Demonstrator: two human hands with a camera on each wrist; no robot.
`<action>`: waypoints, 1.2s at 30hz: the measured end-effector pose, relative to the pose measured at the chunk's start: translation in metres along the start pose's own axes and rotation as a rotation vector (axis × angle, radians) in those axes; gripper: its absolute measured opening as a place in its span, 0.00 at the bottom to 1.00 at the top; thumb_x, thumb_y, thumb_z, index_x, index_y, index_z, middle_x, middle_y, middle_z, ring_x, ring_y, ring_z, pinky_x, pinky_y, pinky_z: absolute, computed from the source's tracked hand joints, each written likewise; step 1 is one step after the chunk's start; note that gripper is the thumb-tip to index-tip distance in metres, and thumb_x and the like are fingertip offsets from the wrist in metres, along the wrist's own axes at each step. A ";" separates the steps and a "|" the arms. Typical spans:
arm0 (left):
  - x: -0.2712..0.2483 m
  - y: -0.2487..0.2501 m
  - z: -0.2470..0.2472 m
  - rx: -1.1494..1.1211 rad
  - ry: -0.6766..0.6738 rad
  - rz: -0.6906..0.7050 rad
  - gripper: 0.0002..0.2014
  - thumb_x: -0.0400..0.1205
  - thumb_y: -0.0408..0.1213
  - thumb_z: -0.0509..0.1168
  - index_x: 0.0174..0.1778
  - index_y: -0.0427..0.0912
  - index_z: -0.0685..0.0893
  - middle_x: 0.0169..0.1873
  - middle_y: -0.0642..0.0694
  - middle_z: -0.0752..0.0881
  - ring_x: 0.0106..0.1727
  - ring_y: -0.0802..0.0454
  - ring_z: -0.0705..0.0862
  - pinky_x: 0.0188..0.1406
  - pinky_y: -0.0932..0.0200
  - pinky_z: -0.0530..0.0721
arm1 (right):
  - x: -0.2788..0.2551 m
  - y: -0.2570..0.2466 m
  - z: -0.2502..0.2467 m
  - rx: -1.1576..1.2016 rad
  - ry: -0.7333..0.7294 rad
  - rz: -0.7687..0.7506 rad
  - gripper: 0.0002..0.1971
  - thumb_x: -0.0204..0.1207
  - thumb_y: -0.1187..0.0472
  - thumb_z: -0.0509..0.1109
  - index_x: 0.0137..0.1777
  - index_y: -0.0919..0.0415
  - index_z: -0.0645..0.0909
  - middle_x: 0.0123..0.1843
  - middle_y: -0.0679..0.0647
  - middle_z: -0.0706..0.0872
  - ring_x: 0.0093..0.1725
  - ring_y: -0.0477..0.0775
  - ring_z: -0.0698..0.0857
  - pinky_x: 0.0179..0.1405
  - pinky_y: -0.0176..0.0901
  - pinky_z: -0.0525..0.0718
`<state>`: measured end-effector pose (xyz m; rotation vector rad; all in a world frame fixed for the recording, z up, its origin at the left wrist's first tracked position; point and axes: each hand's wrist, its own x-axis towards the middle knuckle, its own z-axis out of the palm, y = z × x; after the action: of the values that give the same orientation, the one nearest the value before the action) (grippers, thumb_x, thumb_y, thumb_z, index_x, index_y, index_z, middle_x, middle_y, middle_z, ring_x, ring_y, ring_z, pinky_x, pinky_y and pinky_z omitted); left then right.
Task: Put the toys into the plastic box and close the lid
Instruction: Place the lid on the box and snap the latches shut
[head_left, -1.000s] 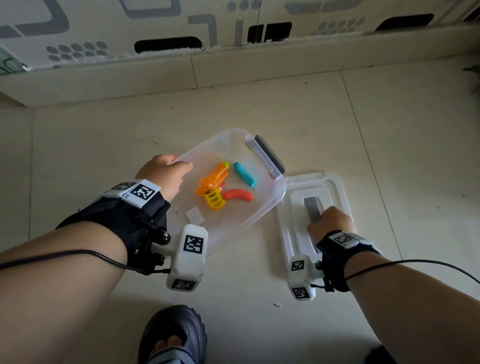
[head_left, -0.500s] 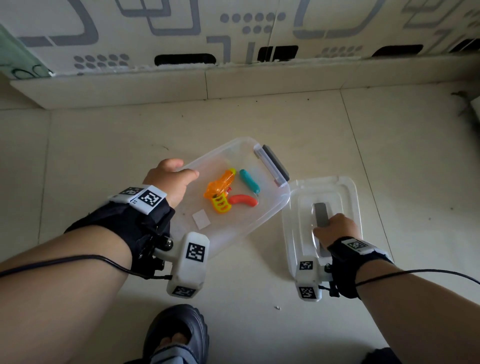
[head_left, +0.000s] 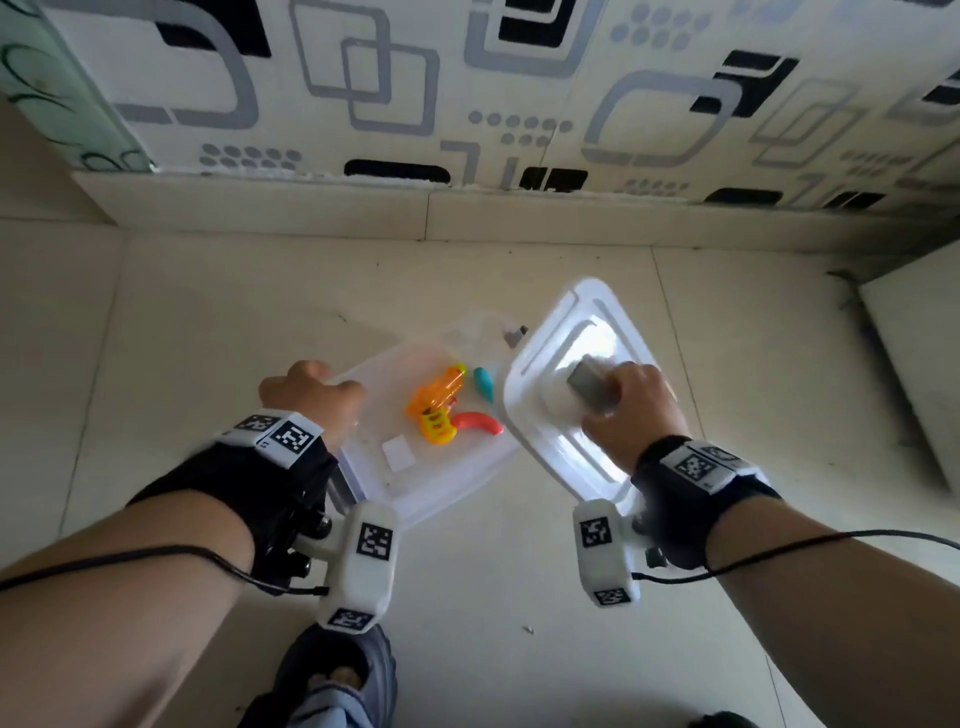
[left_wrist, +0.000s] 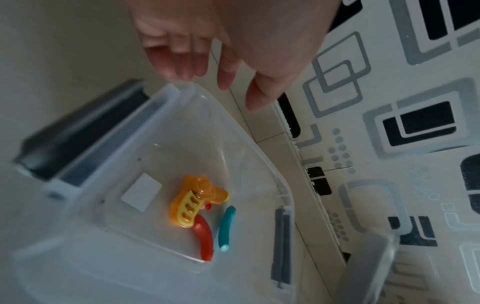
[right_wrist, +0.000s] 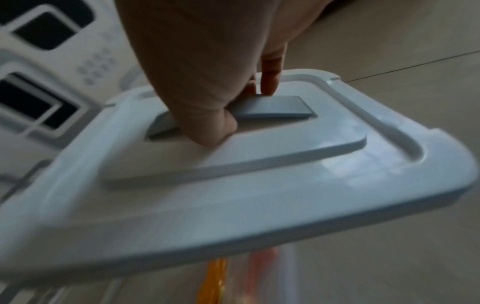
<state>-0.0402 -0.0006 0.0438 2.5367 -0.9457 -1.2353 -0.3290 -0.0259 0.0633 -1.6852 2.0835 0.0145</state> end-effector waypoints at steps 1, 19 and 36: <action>0.001 -0.004 -0.002 -0.002 0.002 -0.006 0.30 0.74 0.49 0.62 0.75 0.50 0.72 0.73 0.36 0.73 0.60 0.33 0.82 0.61 0.51 0.77 | 0.000 -0.013 -0.001 -0.037 -0.018 -0.064 0.18 0.64 0.60 0.70 0.55 0.57 0.77 0.57 0.56 0.77 0.57 0.61 0.79 0.59 0.53 0.80; 0.004 -0.043 0.000 -0.448 -0.300 -0.235 0.27 0.81 0.62 0.50 0.52 0.40 0.76 0.53 0.35 0.84 0.58 0.35 0.84 0.57 0.36 0.83 | -0.010 -0.120 0.049 -0.454 -0.266 -0.605 0.25 0.66 0.71 0.58 0.63 0.52 0.76 0.60 0.54 0.75 0.62 0.58 0.74 0.68 0.50 0.68; 0.012 -0.053 0.004 -0.361 -0.337 -0.143 0.03 0.77 0.33 0.66 0.43 0.37 0.80 0.42 0.37 0.85 0.48 0.41 0.84 0.57 0.43 0.85 | 0.002 -0.090 0.050 -0.174 -0.127 -0.257 0.28 0.72 0.46 0.64 0.72 0.51 0.69 0.72 0.52 0.70 0.73 0.57 0.67 0.73 0.52 0.66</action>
<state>-0.0124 0.0343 0.0116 2.1843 -0.5348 -1.7352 -0.2287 -0.0359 0.0424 -1.9898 1.8056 0.2218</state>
